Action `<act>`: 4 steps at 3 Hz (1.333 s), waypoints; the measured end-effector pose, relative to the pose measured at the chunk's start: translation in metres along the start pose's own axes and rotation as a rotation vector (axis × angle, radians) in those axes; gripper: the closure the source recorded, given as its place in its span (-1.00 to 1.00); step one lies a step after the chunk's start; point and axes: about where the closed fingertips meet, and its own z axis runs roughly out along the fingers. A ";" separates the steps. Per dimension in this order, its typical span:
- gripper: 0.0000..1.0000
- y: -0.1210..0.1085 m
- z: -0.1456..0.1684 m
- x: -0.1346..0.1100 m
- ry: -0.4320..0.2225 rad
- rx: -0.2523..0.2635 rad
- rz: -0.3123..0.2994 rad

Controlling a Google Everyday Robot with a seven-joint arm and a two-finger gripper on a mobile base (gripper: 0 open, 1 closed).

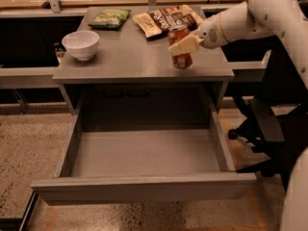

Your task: Place coke can into top drawer

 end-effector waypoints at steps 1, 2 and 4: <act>1.00 0.037 -0.037 0.012 0.007 0.033 0.049; 1.00 0.086 -0.044 0.033 0.018 0.015 0.058; 1.00 0.143 0.035 0.130 0.226 -0.023 0.016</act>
Offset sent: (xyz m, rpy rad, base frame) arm -0.1867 0.0263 -0.0656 -0.0317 0.1676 0.0138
